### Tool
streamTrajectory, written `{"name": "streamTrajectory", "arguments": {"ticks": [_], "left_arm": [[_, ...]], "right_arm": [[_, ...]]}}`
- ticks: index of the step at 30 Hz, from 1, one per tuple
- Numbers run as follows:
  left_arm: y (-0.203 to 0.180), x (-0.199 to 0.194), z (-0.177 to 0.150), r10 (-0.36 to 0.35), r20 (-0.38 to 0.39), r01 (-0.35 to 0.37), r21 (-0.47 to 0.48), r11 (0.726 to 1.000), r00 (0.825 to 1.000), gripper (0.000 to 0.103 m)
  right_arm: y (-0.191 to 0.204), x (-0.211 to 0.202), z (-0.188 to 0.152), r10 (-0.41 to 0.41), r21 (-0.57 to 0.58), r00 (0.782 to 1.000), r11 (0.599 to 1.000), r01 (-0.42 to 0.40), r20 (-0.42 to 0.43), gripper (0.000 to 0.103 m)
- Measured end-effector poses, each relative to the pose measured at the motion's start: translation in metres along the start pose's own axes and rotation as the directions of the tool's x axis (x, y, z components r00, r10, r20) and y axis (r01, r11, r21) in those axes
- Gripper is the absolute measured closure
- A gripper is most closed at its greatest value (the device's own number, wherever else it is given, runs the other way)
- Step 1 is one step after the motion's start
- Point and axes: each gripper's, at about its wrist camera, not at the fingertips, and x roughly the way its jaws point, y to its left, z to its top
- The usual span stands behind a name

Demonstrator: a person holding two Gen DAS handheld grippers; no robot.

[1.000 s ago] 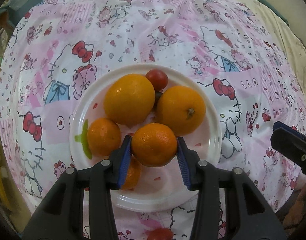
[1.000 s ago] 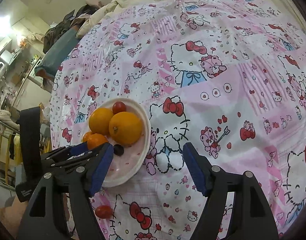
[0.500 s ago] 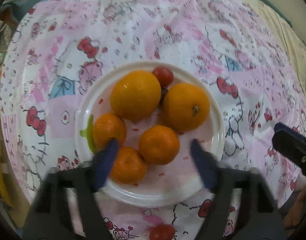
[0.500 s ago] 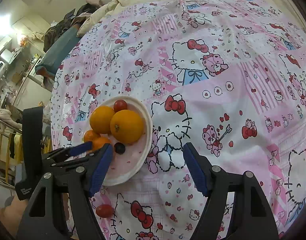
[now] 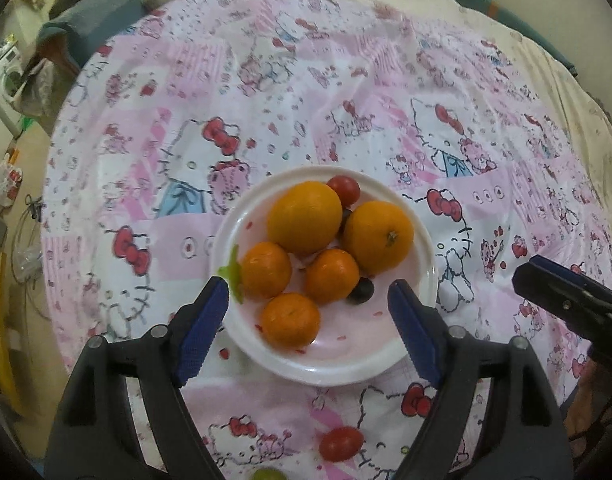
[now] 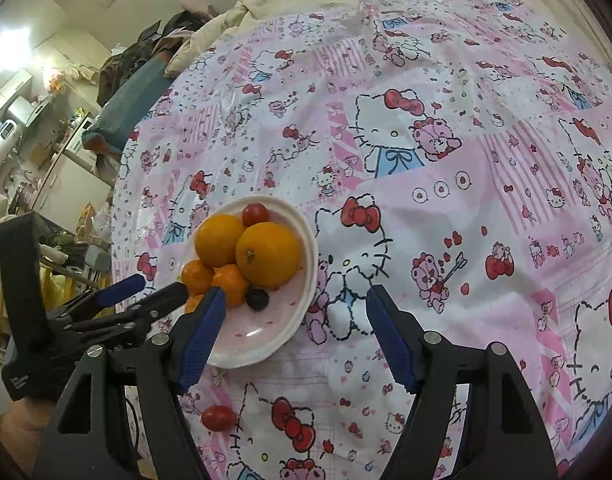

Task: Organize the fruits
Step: 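Grasp the remaining red tomato with the right gripper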

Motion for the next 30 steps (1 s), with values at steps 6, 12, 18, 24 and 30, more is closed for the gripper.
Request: {"name": "streamTrajectory", "arguments": {"ticks": [6,12,18,24,30], "left_arm": [[0.013,-0.032,-0.018,0.021,0.053,-0.021,-0.005,1.000,0.998,0.024],[0.036,-0.062,-0.045,0.036,0.120,-0.030,-0.052,0.998,0.992,0.024],[0.052,-0.070,-0.077,0.021,0.095,-0.011,-0.110,0.994,0.995,0.024],[0.059,-0.071,-0.100,0.028,0.104,-0.016,-0.122,0.992,0.994,0.024],[0.069,-0.060,-0.107,0.033,0.100,-0.019,-0.144,0.989,0.994,0.024]], "right_arm": [[0.009,-0.008,-0.011,0.002,-0.024,1.000,1.000,-0.002,0.004,0.028],[0.017,-0.016,-0.027,0.020,-0.036,1.000,0.999,-0.021,-0.014,0.028],[0.027,-0.015,-0.043,0.007,-0.071,0.999,0.997,-0.009,-0.035,0.028],[0.032,-0.004,-0.061,0.015,-0.064,0.996,0.998,-0.021,-0.082,0.028],[0.036,0.018,-0.067,0.029,-0.055,0.989,0.998,-0.037,-0.144,0.028]]}}
